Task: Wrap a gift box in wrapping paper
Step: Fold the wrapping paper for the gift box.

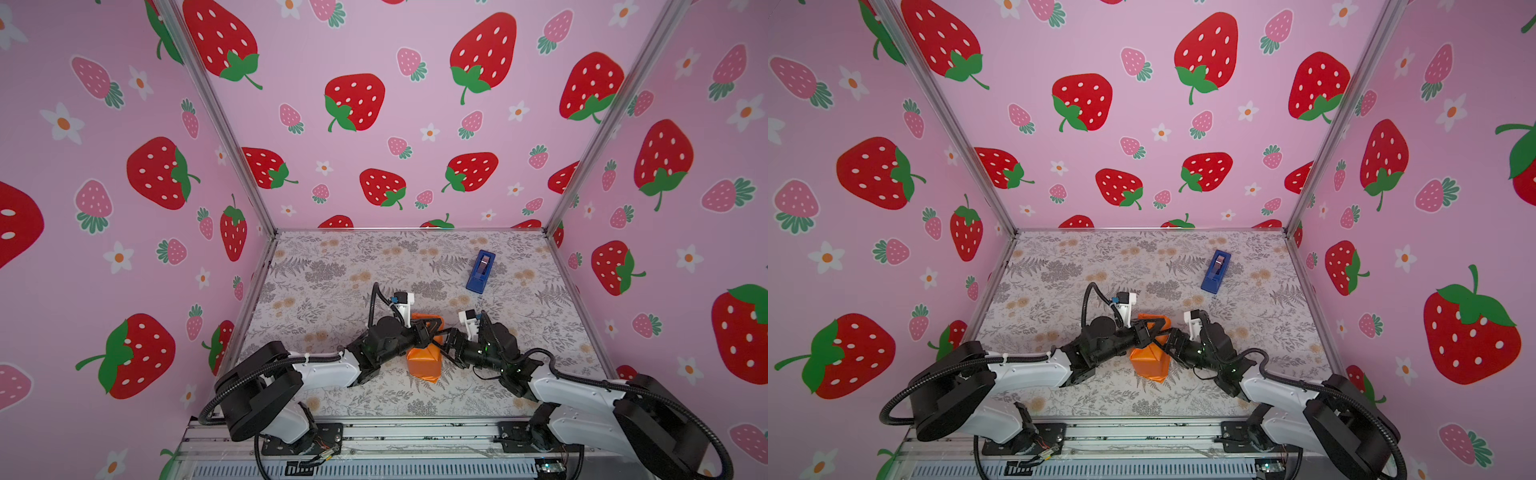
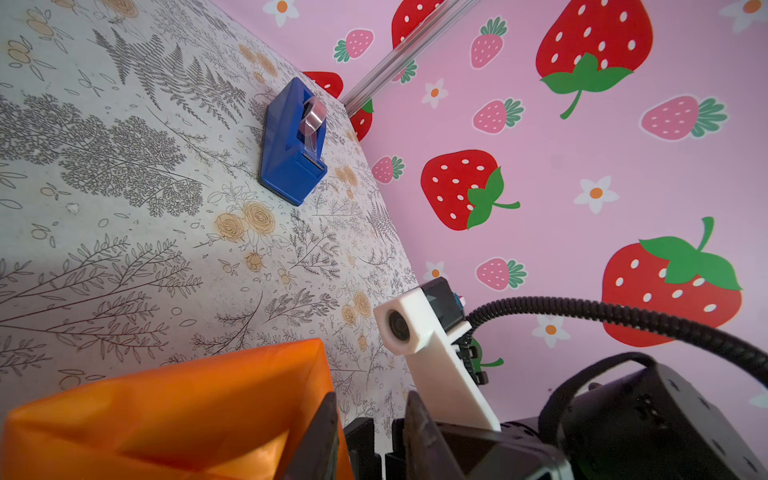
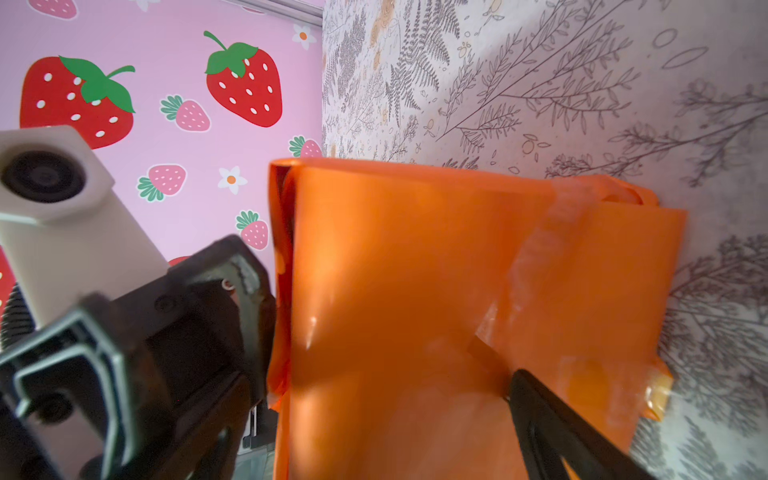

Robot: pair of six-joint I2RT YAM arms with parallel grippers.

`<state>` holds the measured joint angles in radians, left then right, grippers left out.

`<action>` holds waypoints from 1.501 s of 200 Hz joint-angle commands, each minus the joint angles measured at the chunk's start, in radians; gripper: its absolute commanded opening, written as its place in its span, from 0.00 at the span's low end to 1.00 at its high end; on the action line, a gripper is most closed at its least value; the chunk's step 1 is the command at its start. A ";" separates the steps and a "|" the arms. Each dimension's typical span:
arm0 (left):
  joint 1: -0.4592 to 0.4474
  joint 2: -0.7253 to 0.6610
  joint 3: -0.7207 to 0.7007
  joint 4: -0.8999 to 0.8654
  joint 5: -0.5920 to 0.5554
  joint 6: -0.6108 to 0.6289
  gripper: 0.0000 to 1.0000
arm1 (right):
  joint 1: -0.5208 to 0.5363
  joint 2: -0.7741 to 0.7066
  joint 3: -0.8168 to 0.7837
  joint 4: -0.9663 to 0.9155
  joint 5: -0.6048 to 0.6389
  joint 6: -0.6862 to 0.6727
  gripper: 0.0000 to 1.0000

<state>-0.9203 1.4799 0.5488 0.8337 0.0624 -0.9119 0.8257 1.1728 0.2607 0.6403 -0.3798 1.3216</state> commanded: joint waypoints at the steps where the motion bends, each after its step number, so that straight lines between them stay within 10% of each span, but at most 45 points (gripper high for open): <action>1: -0.012 0.032 0.002 -0.065 0.028 -0.010 0.29 | 0.013 0.027 0.034 0.071 0.016 -0.012 1.00; 52: -0.012 0.030 0.002 -0.063 0.030 -0.008 0.29 | 0.024 0.056 0.082 -0.088 0.064 -0.046 1.00; 169: -0.012 -0.013 0.041 -0.132 0.032 0.054 0.29 | 0.026 0.057 0.060 -0.236 0.077 -0.068 0.65; 233: 0.010 -0.183 0.432 -0.900 -0.079 0.371 0.40 | 0.025 0.061 0.052 -0.253 0.075 -0.062 0.63; 300: 0.044 -0.332 0.347 -1.247 -0.099 0.111 0.48 | 0.025 0.076 0.063 -0.252 0.061 -0.061 0.63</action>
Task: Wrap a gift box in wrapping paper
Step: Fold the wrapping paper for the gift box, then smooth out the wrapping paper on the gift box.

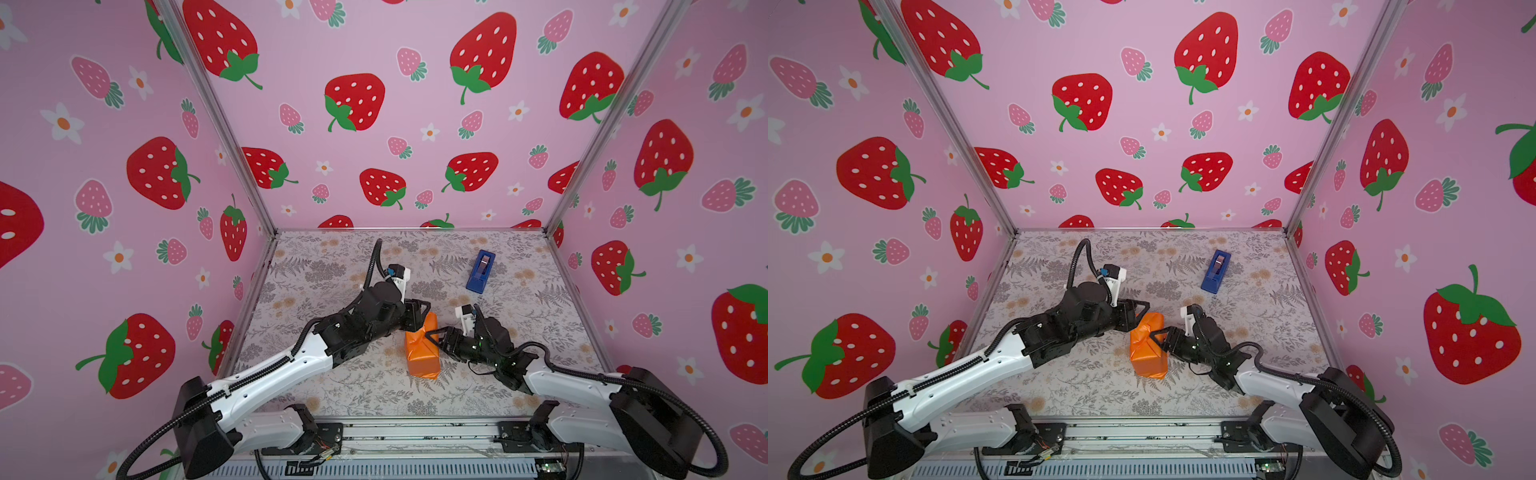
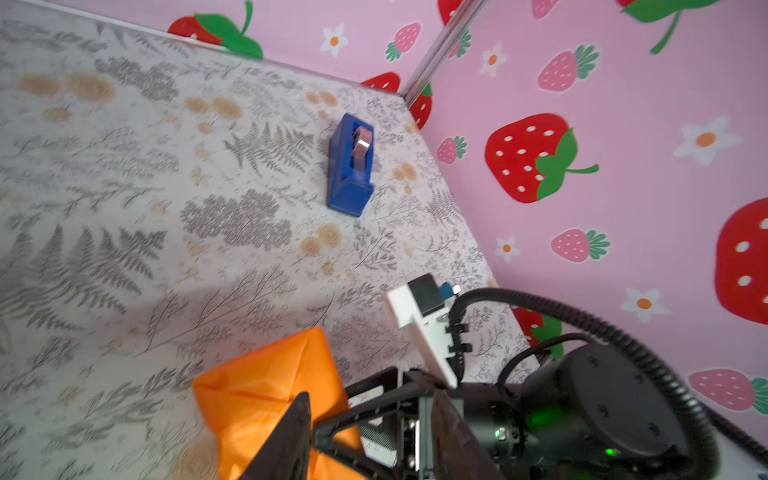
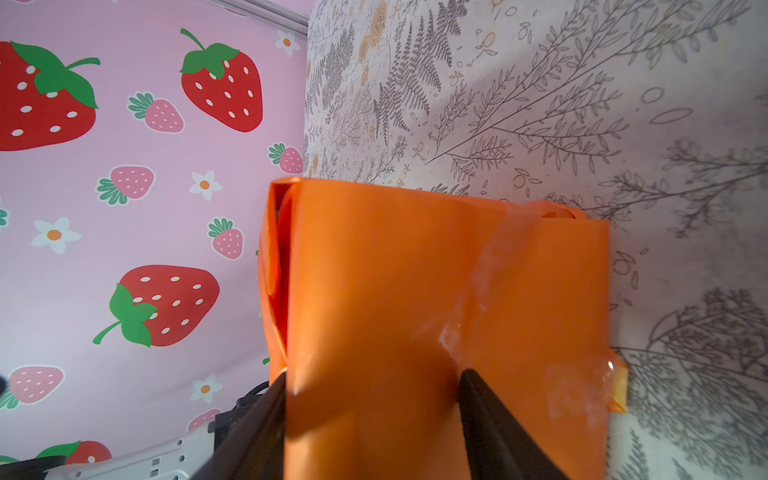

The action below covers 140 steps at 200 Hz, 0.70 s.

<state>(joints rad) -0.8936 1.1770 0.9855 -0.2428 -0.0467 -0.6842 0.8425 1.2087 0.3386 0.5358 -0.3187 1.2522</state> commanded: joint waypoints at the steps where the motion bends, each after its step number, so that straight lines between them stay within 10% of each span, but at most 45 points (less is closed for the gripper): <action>1: 0.018 -0.030 -0.095 -0.167 0.013 -0.120 0.48 | 0.009 0.040 -0.014 -0.148 0.000 0.009 0.63; 59: 0.109 -0.005 -0.279 0.060 0.267 -0.232 0.47 | 0.008 0.033 0.008 -0.174 -0.008 -0.004 0.63; 140: 0.120 0.057 -0.284 0.040 0.306 -0.187 0.46 | 0.007 -0.033 0.077 -0.320 0.032 -0.041 0.69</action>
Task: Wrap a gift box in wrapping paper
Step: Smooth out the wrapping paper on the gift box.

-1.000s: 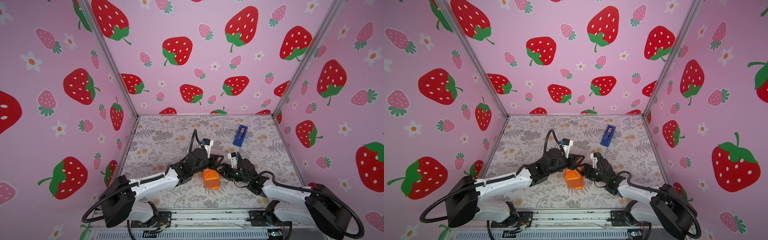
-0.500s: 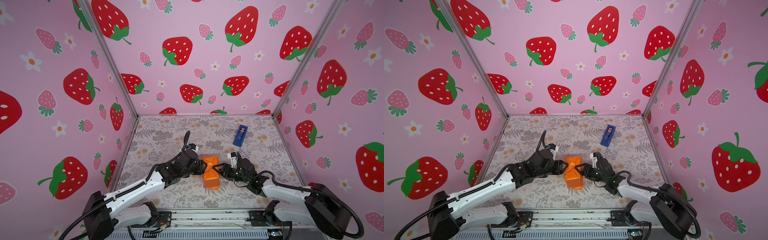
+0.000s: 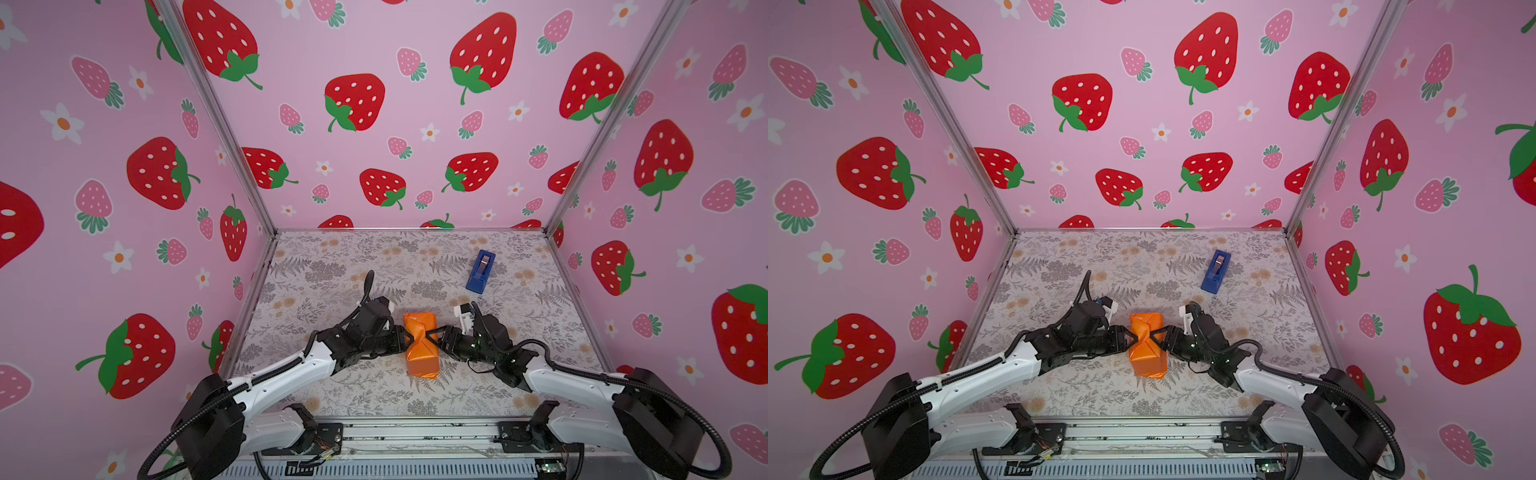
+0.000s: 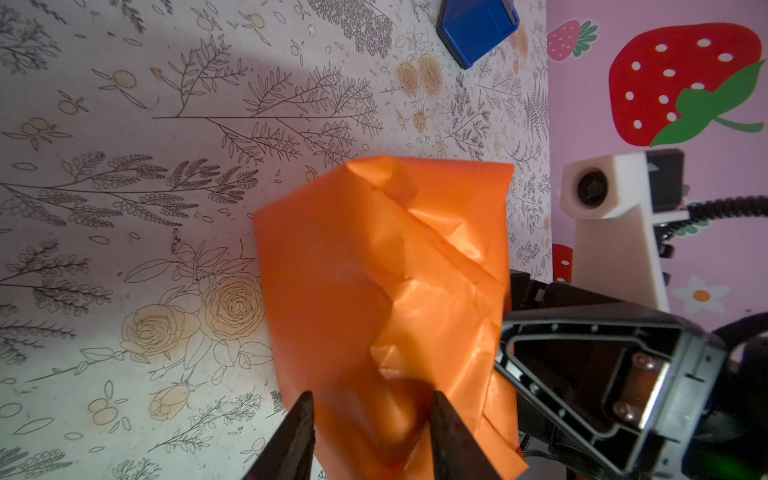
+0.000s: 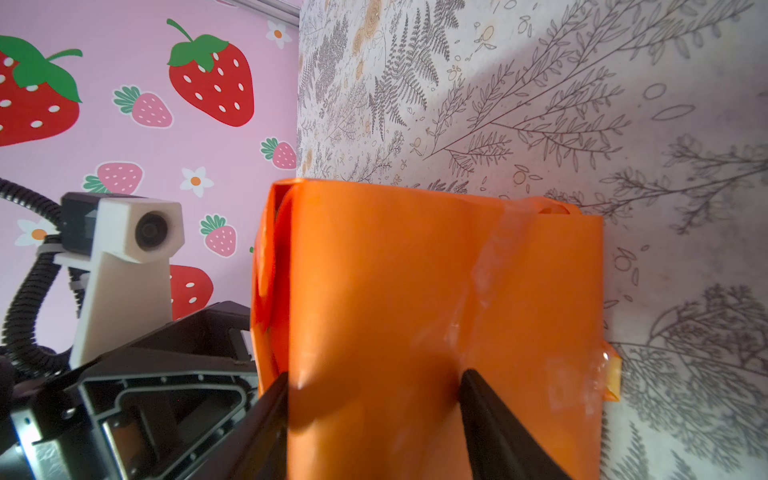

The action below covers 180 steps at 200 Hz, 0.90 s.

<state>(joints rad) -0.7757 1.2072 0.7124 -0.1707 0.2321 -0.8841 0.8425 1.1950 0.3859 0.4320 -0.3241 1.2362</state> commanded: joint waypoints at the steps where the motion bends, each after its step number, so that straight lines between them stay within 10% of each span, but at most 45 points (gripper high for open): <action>1: 0.001 0.027 -0.010 -0.034 0.027 0.013 0.46 | 0.007 -0.022 0.033 -0.222 0.040 -0.027 0.69; 49: 0.002 0.061 0.009 -0.099 0.024 0.037 0.45 | 0.000 -0.111 0.249 -0.573 0.161 -0.181 0.68; 123: 0.002 0.069 0.004 -0.097 0.029 0.033 0.43 | 0.045 0.026 0.344 -0.381 -0.209 -0.223 0.13; 180: 0.001 0.052 0.023 -0.108 0.046 0.048 0.43 | 0.032 0.098 0.372 -0.640 -0.031 -0.312 0.07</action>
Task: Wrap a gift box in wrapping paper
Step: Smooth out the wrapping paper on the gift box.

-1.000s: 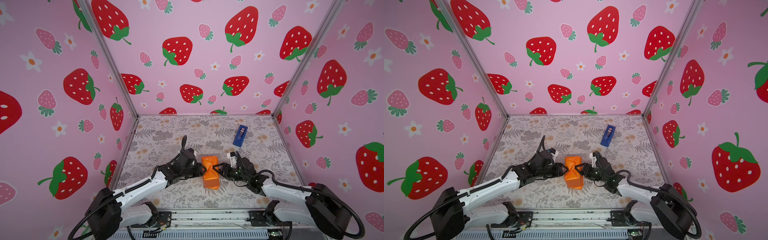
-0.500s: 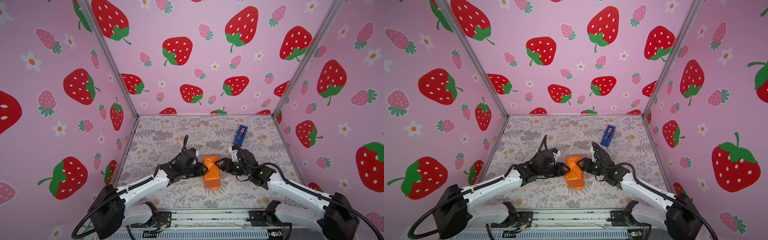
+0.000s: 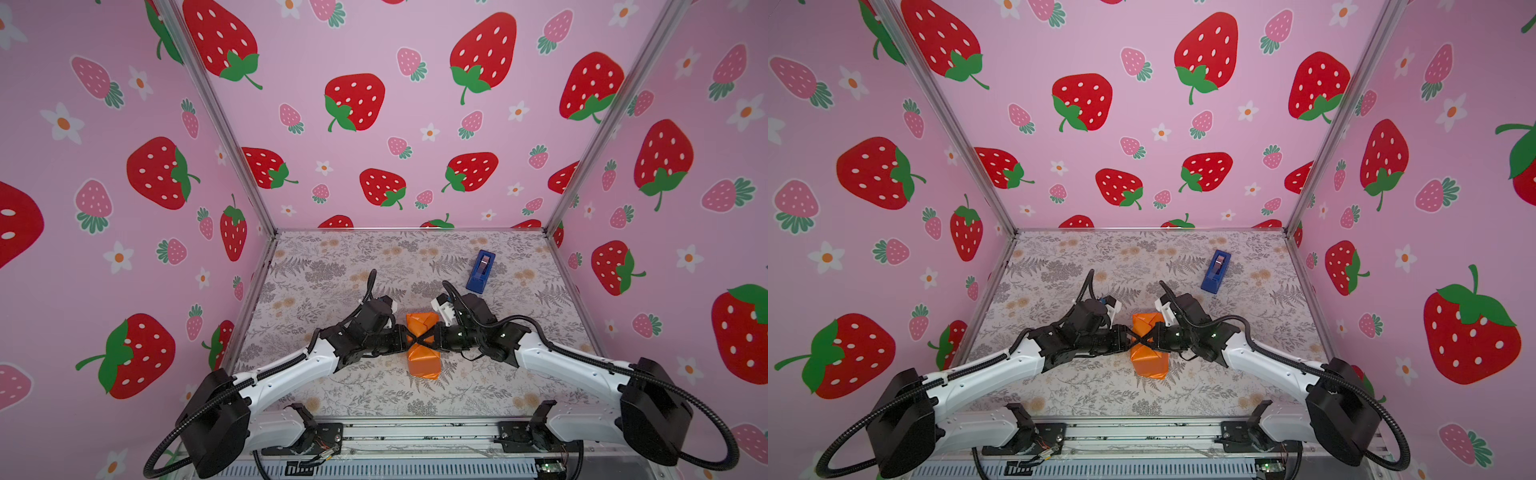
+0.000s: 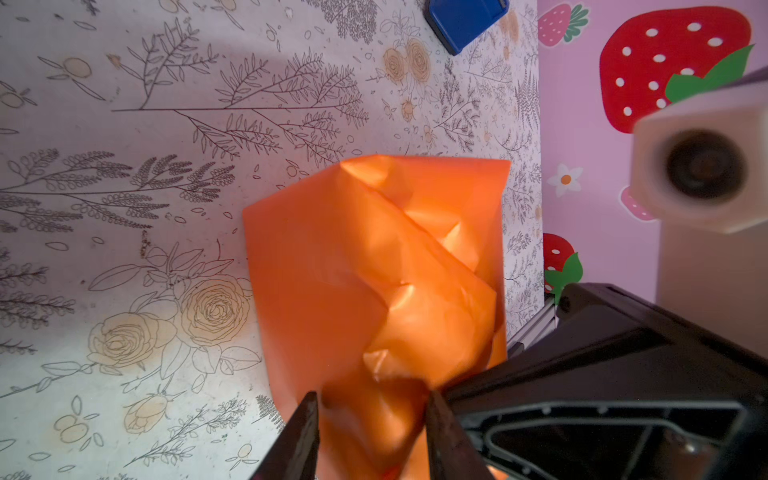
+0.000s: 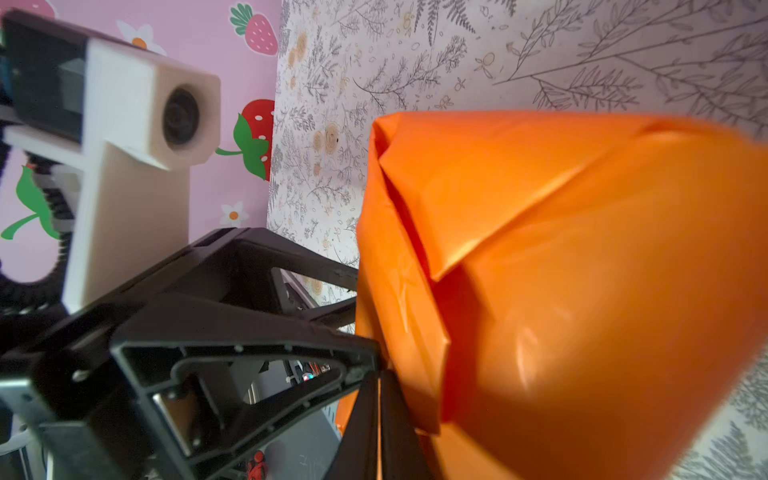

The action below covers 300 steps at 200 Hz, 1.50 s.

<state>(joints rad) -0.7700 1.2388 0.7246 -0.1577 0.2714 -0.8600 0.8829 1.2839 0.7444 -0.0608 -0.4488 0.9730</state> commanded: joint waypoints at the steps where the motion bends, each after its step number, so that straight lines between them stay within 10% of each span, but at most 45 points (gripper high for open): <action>1: -0.005 0.020 0.012 -0.122 0.008 0.025 0.43 | -0.009 0.009 0.014 -0.149 0.096 -0.050 0.07; 162: -0.007 0.008 -0.010 -0.229 0.104 0.056 0.32 | -0.021 0.016 0.047 -0.160 0.116 -0.053 0.11; 212: -0.007 0.017 -0.011 -0.225 0.106 0.053 0.32 | -0.021 0.075 0.098 0.053 -0.045 -0.016 0.16; 300: -0.006 0.014 -0.022 -0.212 0.107 0.042 0.32 | -0.131 0.115 0.065 -0.103 0.092 -0.104 0.10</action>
<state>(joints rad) -0.7685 1.2144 0.7357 -0.2531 0.3962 -0.8169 0.7761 1.4036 0.8555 -0.0616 -0.4301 0.9051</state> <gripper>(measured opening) 0.323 0.103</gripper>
